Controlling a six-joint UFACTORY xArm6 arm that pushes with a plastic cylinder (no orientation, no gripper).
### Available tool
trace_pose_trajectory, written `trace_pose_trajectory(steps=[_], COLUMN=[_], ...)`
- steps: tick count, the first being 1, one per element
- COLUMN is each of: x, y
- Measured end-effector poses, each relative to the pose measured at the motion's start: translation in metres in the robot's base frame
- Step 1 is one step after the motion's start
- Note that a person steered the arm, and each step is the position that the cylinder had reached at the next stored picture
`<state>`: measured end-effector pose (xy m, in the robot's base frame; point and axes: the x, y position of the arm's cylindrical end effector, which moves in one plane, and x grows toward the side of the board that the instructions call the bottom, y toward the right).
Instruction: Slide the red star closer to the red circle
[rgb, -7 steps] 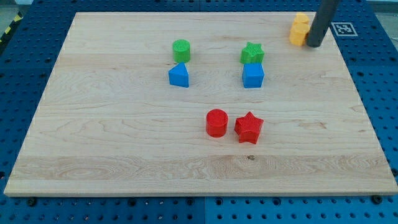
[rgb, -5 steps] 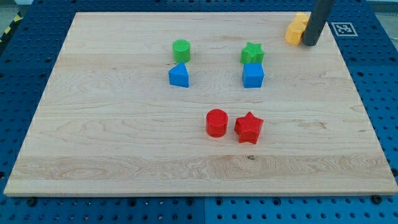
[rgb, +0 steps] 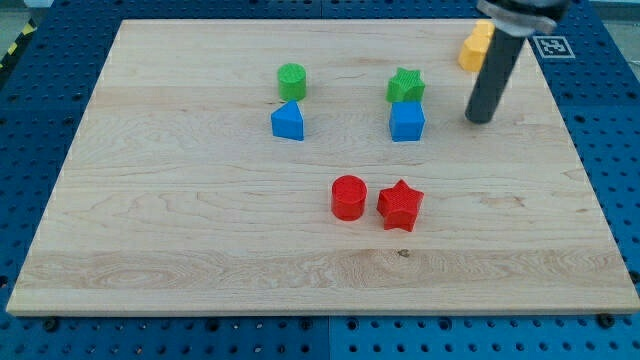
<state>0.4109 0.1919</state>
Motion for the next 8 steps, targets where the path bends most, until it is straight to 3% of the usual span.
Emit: trace_pose_trajectory(steps=[1,2,4,6,8], x=[0.047,0.056,0.073,0.126,0.123], y=[-0.040,-0.102,-0.039,-0.090,-0.099])
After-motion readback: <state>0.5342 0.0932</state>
